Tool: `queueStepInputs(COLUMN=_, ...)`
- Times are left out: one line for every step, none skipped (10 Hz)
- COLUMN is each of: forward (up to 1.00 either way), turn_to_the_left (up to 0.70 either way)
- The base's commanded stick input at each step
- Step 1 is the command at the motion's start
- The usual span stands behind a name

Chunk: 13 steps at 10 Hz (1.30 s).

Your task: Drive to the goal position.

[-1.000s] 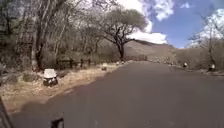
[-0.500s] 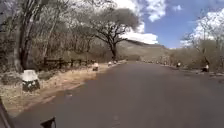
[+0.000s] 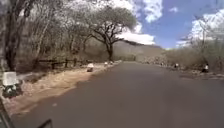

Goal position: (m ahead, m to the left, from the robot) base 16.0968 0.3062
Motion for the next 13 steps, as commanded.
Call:
queueStepInputs(forward=0.7, turn_to_the_left=0.0)
queueStepInputs(forward=0.7, turn_to_the_left=0.0)
queueStepInputs(forward=0.7, turn_to_the_left=0.0)
queueStepInputs(forward=0.7, turn_to_the_left=0.0)
queueStepInputs(forward=0.7, turn_to_the_left=0.0)
queueStepInputs(forward=0.7, turn_to_the_left=0.0)
queueStepInputs(forward=0.7, turn_to_the_left=0.0)
queueStepInputs(forward=0.7, turn_to_the_left=0.0)
queueStepInputs(forward=0.7, turn_to_the_left=0.0)
queueStepInputs(forward=0.7, turn_to_the_left=0.0)
queueStepInputs(forward=0.7, turn_to_the_left=0.0)
queueStepInputs(forward=0.7, turn_to_the_left=0.0)
queueStepInputs(forward=0.7, turn_to_the_left=0.0)
